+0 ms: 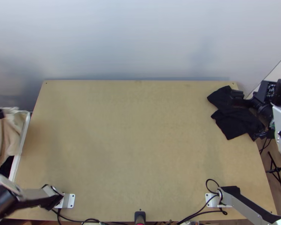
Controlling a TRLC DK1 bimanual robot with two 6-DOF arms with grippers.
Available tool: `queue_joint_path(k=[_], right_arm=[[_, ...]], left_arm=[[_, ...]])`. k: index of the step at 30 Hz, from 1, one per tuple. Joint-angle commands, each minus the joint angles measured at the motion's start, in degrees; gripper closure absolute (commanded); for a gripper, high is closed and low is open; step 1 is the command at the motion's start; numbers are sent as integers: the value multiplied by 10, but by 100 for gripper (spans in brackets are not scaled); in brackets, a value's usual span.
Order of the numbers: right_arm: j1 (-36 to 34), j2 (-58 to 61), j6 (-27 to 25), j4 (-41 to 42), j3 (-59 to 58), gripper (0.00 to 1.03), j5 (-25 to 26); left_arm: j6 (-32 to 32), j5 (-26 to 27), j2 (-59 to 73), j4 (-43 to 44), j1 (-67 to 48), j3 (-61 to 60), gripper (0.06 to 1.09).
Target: Fold the t-shirt
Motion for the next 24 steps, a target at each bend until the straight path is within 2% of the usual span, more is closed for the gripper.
queue_joint_path(k=[1, 6, 12, 19, 24], right_arm=[[-22, -32, 3, 0, -51, 5, 2], [-66, -68, -3, -5, -121, 5, -1], [-117, -106, -27, -5, -201, 5, -4], [-157, -144, -38, -6, -257, 5, -18], [-193, -166, -44, -20, -253, 5, -23]], left_arm=[[-91, 9, -131, -22, -208, -56, 105], [-224, -5, -158, 34, -396, -76, 105], [-370, -25, -147, 178, -592, -117, 104], [-377, -78, -28, 289, -829, -123, 104], [-381, -90, 115, 333, -907, -18, 104]])
